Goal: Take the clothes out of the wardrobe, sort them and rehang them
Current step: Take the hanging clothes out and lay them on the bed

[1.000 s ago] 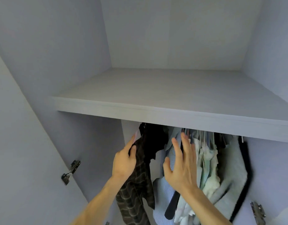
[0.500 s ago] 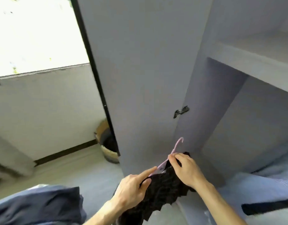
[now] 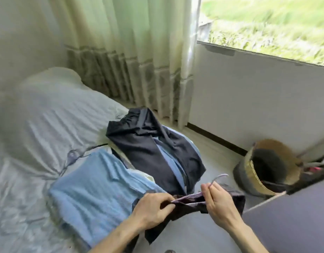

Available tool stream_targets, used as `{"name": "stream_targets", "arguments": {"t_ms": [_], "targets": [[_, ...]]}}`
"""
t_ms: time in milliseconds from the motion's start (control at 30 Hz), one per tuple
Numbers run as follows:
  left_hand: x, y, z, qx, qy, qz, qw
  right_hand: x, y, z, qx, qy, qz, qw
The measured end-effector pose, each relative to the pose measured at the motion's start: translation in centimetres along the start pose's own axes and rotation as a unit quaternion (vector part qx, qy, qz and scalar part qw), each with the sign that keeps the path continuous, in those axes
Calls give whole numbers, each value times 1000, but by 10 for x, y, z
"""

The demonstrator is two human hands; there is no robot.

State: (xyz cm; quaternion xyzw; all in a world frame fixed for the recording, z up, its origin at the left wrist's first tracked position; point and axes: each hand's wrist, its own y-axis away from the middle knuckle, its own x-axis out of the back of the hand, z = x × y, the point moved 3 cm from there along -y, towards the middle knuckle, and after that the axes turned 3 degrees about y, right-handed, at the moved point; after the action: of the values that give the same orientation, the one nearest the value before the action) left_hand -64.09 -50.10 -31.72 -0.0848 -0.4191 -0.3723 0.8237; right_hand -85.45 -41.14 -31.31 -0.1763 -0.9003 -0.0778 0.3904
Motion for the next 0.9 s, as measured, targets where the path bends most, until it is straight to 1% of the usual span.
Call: {"name": "stream_targets", "arguments": {"t_ms": [133, 200, 267, 367, 500, 567, 700, 800, 900], "targets": [[36, 45, -30, 75, 32, 79, 994, -38, -18, -71, 119, 8, -38, 992], [51, 64, -34, 102, 85, 114, 985, -54, -21, -105, 174, 22, -56, 983], [66, 82, -35, 124, 153, 154, 968, -67, -20, -136, 221, 31, -75, 972], [83, 113, -43, 150, 218, 225, 938, -80, -16, -176, 273, 34, -105, 956], [101, 162, -60, 200, 259, 295, 898, -94, -13, -211, 338, 36, -139, 930], [110, 193, -69, 227, 266, 332, 876, -105, -12, -216, 352, 66, -158, 920], [125, 261, -79, 271, 258, 395, 839, -130, -9, -208, 325, 111, -177, 922], [134, 315, -88, 300, 251, 424, 817, -154, 2, -205, 292, 113, -248, 917], [144, 364, -99, 314, 243, 440, 806, -186, 17, -214, 271, 87, -314, 906]]}}
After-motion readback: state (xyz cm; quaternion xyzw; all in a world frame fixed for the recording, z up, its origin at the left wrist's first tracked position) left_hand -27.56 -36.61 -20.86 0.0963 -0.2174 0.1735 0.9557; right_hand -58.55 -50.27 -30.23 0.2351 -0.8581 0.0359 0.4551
